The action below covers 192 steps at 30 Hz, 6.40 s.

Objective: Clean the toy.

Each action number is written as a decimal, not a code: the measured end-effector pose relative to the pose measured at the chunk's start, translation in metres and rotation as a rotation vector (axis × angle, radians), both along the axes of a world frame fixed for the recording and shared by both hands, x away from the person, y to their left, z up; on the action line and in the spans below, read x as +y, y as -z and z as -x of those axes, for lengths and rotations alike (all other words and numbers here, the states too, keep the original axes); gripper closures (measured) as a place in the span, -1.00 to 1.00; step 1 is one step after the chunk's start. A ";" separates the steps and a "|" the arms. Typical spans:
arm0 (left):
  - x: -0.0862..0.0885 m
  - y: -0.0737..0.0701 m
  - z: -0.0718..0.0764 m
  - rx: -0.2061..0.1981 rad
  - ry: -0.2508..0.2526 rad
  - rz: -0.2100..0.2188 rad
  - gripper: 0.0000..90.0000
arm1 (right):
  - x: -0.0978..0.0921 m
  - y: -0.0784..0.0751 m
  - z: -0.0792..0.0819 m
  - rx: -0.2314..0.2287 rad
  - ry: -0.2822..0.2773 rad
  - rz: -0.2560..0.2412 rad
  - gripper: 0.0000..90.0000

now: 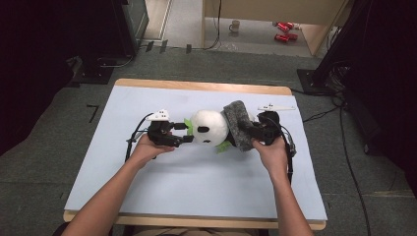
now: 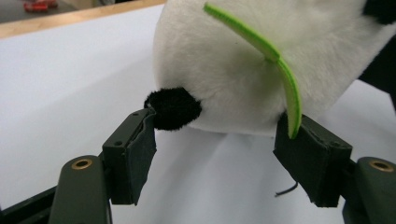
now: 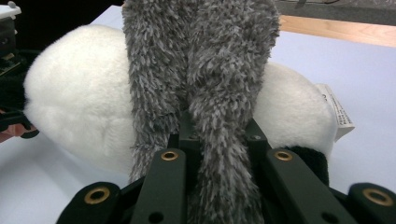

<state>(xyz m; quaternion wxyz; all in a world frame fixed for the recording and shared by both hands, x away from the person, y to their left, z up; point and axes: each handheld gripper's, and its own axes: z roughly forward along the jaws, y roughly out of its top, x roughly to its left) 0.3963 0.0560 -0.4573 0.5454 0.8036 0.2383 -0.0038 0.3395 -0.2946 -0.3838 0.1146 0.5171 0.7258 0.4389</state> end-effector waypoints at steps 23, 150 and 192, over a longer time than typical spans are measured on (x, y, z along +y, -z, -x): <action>-0.028 -0.027 0.023 -0.049 -0.057 0.035 0.81 | -0.016 0.003 0.004 -0.017 0.087 -0.095 0.74; -0.063 -0.049 0.060 -0.097 -0.071 -0.024 0.91 | 0.036 -0.063 0.031 -0.048 -0.008 0.035 0.74; 0.006 -0.033 0.027 0.014 -0.053 -0.003 0.90 | -0.005 -0.037 0.014 0.036 0.048 -0.096 0.74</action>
